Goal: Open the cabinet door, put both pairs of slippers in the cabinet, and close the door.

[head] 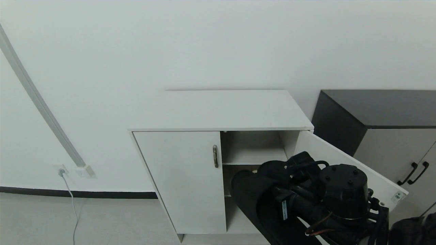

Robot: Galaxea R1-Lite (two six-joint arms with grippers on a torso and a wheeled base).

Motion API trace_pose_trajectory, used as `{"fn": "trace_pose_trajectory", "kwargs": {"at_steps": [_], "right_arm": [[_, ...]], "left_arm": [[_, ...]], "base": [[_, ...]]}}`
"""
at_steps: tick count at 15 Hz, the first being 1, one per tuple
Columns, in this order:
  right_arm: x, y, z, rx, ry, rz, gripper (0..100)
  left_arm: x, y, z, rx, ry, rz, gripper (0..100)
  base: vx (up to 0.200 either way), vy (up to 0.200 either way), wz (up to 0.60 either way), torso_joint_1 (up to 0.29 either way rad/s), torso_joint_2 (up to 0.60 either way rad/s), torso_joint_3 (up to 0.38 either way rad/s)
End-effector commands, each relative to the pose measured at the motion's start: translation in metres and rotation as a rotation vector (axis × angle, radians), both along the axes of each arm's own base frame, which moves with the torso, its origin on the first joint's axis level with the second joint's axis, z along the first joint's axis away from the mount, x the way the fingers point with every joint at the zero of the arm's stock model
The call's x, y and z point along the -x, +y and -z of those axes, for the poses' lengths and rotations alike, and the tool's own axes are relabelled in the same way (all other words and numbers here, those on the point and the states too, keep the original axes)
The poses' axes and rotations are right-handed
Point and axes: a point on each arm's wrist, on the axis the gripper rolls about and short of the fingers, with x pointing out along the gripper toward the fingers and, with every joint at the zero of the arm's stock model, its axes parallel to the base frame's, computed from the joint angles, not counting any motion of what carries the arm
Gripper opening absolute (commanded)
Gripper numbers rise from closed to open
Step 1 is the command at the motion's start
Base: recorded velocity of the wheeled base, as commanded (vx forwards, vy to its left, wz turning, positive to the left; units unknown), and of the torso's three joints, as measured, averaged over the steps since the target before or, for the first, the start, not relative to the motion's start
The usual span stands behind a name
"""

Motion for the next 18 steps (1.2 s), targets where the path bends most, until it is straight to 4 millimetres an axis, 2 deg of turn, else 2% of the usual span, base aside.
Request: {"fn": "trace_pose_trajectory", "kwargs": {"at_steps": [1,10,18], "right_arm": [[0.0002,-0.0001,0.0020,0.006,0.005,0.000,0],[0.0011,-0.0004,0.0030,0.009,0.008,-0.002,0],[0.0016,0.0004,0.0071,0.015,0.008,-0.006,0]], "left_arm": [[-0.0001,0.0000,0.0000,0.001,0.001,0.000,0],[-0.0001,0.0000,0.0000,0.001,0.001,0.000,0],[-0.0001,0.0000,0.0000,0.000,0.001,0.000,0]], "base": [[0.000,0.000,0.00,-0.207,0.54,0.315],[0.000,0.000,0.00,-0.186,0.51,0.318],[0.000,0.000,0.00,-0.120,0.47,0.344]]}}
